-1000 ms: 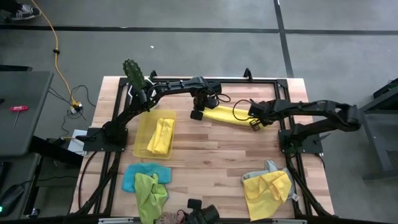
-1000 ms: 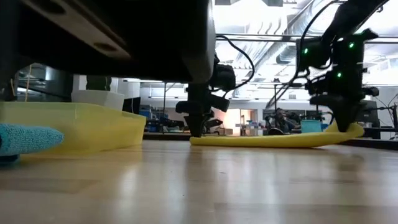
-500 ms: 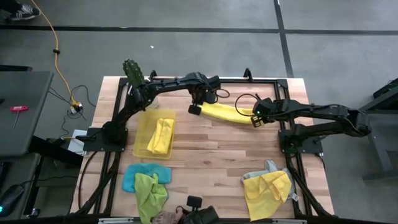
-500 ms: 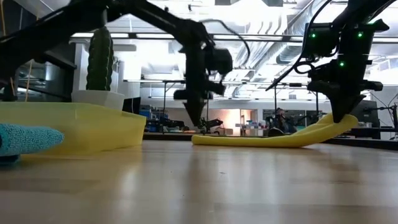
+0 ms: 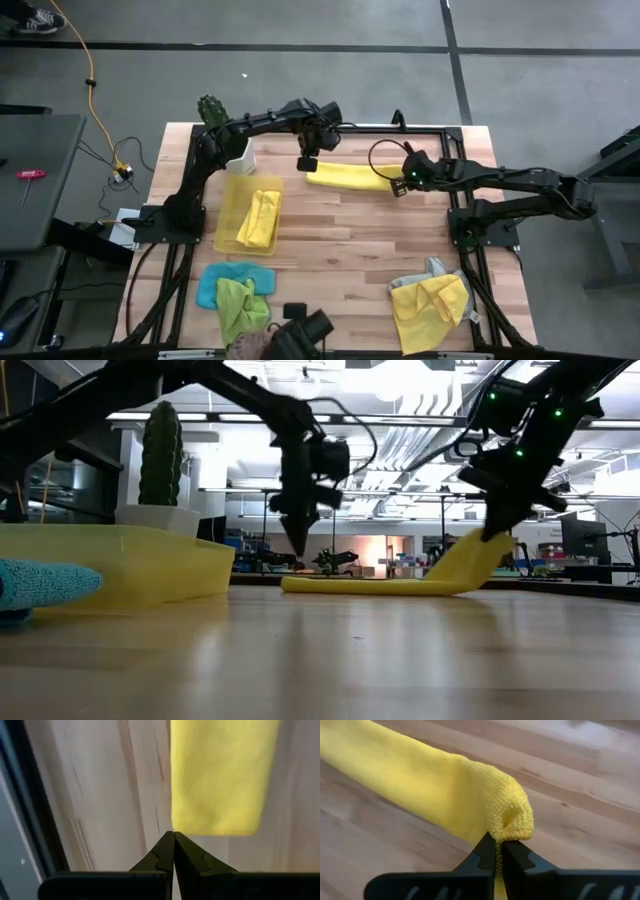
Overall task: Fold microfiber towels
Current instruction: Fold the top yellow microfiber towel
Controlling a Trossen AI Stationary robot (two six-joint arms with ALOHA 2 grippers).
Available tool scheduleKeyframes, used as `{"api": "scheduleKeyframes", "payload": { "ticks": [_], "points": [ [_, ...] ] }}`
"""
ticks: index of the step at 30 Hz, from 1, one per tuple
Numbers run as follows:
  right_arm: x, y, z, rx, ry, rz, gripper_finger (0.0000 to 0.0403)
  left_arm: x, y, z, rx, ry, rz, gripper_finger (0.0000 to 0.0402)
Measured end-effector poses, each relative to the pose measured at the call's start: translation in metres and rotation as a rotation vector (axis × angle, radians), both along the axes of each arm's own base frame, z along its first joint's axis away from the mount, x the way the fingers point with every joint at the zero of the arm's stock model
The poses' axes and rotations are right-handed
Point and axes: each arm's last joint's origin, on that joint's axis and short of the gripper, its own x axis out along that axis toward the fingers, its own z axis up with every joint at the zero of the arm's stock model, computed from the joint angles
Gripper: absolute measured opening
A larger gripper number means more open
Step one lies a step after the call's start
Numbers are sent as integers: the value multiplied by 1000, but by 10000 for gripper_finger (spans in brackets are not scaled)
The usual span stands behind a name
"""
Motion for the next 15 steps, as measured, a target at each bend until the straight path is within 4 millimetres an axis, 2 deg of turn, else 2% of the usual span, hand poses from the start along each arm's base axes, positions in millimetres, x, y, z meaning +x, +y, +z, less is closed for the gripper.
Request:
{"api": "scheduleKeyframes", "payload": {
  "ticks": [3, 7, 15],
  "points": [
    [3, -1, 2, -8, -36, 22, 0, -8, -1, -14, -1, 80, 24, 0],
    [2, -2, 2, -11, -20, 18, 0, -16, -1, -20, 39, 180, 50, 0],
    [2, -2, 1, -4, -19, 22, 0, -18, -10, -41, -27, 196, -21, 0]
  ]
}}
